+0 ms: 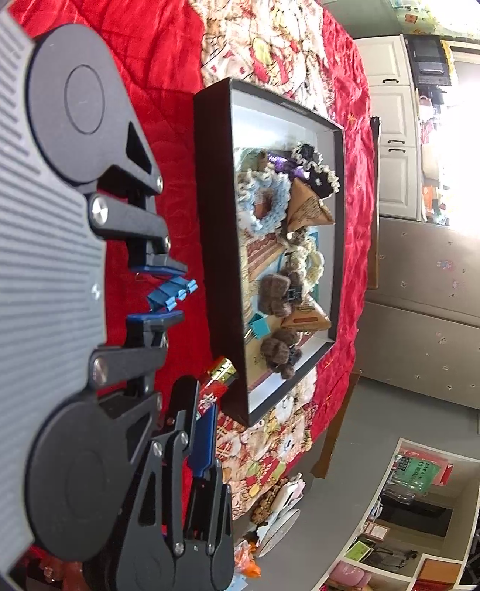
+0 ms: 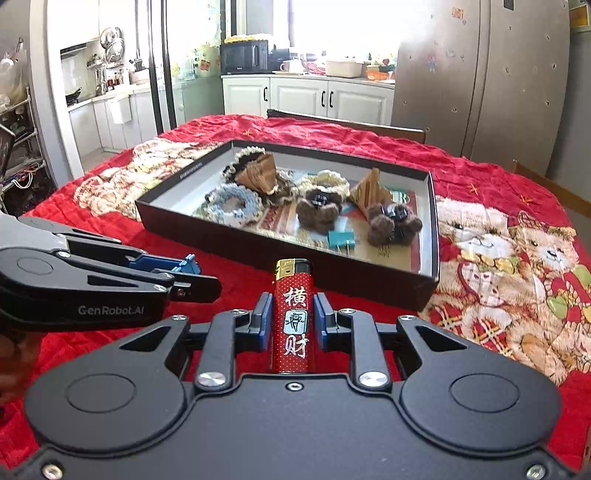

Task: Organize objects
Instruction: 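Carry the blue clip with the left tool while the right tool carries the red lighter over the box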

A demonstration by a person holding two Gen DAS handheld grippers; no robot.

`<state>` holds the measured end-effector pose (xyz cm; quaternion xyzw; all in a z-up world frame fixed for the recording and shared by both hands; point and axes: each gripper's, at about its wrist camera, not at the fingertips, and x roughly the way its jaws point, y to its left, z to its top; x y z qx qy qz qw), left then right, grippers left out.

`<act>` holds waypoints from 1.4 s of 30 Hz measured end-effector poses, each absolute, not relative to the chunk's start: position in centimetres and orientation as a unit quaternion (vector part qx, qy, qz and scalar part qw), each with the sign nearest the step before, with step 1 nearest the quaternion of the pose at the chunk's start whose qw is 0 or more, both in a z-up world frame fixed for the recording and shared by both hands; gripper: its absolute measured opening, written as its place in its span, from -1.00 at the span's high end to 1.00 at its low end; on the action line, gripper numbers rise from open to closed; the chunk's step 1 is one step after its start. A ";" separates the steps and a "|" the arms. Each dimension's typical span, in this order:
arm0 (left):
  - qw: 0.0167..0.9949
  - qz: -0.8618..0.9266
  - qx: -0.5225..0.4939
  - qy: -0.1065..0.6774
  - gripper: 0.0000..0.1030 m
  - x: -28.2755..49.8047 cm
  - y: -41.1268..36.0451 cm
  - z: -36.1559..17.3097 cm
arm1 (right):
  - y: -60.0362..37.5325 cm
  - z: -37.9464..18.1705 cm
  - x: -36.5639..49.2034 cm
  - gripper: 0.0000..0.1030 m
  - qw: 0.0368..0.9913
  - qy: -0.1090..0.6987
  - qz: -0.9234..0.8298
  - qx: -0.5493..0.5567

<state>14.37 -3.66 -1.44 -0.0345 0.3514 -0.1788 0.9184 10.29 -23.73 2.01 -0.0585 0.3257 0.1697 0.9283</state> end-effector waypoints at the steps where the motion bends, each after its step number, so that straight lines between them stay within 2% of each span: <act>1: 0.919 -0.178 -0.034 0.350 0.56 14.4 -3.5 -1.3 | -23.7 2.3 10.4 0.56 0.929 0.323 0.170 -0.058; 19: 0.939 -0.133 -0.023 0.316 0.55 17.3 -0.7 1.5 | -21.4 5.5 13.4 0.56 0.941 0.278 0.182 -0.063; 28: 0.944 -0.102 -0.012 0.315 0.55 21.1 1.1 1.7 | -20.3 4.5 16.9 0.56 0.940 0.288 0.172 -0.061; 42: 0.935 -0.097 -0.004 0.342 0.55 25.1 1.7 -0.9 | -18.6 1.7 22.0 0.56 0.933 0.317 0.166 -0.042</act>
